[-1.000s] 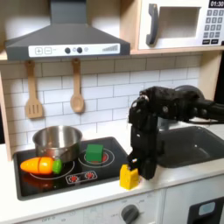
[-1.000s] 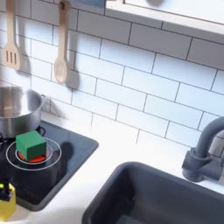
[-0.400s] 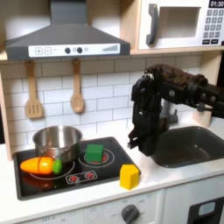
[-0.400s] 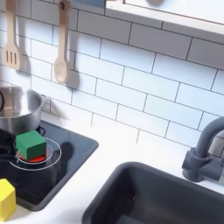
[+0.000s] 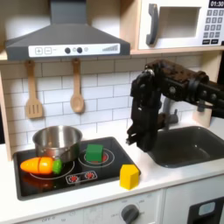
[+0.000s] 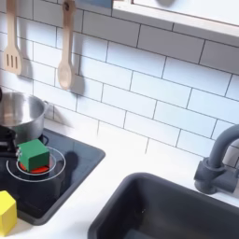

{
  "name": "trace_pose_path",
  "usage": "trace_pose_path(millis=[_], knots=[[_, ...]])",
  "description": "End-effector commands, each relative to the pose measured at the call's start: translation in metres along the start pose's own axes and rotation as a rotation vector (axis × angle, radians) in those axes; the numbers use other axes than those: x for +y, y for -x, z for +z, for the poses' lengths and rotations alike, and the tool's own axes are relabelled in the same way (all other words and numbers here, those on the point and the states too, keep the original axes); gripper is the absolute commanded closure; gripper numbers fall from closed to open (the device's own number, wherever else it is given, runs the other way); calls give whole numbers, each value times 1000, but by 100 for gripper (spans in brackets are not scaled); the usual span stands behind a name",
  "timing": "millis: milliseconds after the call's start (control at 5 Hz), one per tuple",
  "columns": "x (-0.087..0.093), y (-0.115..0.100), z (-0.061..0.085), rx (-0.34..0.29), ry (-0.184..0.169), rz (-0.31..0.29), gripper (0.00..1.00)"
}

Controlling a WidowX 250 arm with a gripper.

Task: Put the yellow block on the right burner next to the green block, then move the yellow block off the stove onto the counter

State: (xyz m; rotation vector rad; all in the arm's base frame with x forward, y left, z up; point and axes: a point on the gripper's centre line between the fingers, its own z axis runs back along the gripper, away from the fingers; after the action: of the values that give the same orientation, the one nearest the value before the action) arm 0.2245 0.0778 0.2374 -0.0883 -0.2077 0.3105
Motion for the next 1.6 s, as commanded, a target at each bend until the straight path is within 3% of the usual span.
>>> trace_pose_path(millis=[0,400,600,800,1400], knots=[[8,-13,-5,-25,-7,14,100],[12,-21,-14,-5,-16,37,94],[16,-21,-17,10,-16,49,0],[16,-19,-18,12,-3,73,0],[17,-20,-18,14,-10,71,0]])
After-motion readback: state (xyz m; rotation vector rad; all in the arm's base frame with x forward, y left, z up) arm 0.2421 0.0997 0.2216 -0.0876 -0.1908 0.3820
